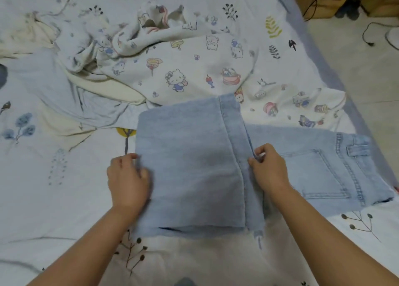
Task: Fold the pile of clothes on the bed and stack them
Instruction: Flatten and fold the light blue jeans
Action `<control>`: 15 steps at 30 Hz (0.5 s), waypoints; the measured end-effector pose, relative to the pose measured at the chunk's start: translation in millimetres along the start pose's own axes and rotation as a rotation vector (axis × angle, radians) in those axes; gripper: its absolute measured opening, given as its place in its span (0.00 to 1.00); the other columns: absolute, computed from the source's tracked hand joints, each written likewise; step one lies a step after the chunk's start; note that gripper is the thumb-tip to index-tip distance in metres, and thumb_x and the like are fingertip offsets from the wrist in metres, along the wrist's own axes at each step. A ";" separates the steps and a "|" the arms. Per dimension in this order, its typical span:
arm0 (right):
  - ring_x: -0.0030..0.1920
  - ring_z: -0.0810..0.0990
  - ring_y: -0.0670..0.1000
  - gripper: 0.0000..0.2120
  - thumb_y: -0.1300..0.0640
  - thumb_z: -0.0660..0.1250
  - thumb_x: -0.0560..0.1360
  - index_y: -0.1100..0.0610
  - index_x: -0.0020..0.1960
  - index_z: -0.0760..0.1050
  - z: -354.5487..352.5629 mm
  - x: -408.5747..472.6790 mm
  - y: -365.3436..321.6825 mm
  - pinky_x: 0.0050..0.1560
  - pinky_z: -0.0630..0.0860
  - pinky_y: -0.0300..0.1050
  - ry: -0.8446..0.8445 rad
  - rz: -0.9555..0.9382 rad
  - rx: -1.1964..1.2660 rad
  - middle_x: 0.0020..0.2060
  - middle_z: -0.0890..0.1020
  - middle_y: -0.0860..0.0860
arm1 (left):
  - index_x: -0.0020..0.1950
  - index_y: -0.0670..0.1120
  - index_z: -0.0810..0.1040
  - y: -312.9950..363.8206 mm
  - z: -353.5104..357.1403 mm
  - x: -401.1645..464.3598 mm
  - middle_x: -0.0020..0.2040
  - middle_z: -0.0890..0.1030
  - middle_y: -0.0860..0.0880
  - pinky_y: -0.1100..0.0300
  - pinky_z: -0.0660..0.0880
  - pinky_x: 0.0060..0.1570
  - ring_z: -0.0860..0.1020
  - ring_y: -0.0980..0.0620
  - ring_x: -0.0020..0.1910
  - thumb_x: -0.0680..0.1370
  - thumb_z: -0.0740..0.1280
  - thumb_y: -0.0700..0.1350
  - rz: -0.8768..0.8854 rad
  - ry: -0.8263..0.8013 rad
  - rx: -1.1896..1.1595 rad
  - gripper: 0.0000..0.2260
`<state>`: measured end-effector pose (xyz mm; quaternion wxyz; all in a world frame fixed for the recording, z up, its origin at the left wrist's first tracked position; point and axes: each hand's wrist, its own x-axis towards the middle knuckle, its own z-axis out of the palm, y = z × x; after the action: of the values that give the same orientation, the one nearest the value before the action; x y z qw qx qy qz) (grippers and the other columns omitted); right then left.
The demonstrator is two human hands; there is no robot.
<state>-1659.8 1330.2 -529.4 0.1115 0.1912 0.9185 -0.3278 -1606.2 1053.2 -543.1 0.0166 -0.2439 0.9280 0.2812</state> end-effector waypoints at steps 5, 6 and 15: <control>0.55 0.71 0.62 0.13 0.62 0.60 0.76 0.60 0.60 0.69 18.8 -21.8 -11.5 0.52 0.69 0.53 0.071 -0.137 -0.552 0.55 0.71 0.60 | 0.44 0.43 0.79 -33.6 -11.9 21.9 0.41 0.82 0.46 0.53 0.76 0.41 0.81 0.44 0.43 0.78 0.64 0.50 -0.396 -0.478 -0.416 0.11; 0.53 0.72 0.62 0.13 0.63 0.63 0.74 0.61 0.59 0.71 24.4 -31.7 -20.9 0.49 0.70 0.55 0.134 -0.255 -0.568 0.52 0.73 0.61 | 0.48 0.45 0.79 -35.9 -15.4 22.6 0.43 0.83 0.46 0.55 0.77 0.38 0.82 0.46 0.42 0.78 0.64 0.51 -0.436 -0.552 -0.482 0.11; 0.41 0.77 0.52 0.18 0.42 0.64 0.69 0.56 0.46 0.78 94.3 -132.6 -77.9 0.42 0.75 0.43 -0.202 -1.061 -0.336 0.42 0.79 0.51 | 0.52 0.41 0.74 -26.3 -32.2 30.5 0.30 0.79 0.44 0.63 0.74 0.19 0.73 0.54 0.19 0.81 0.58 0.47 -0.634 -0.929 -0.655 0.11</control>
<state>-1565.7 1177.1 -513.8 0.0476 -0.3492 0.9131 -0.2050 -1617.5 1003.6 -534.6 0.4230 -0.3514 0.5734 0.6073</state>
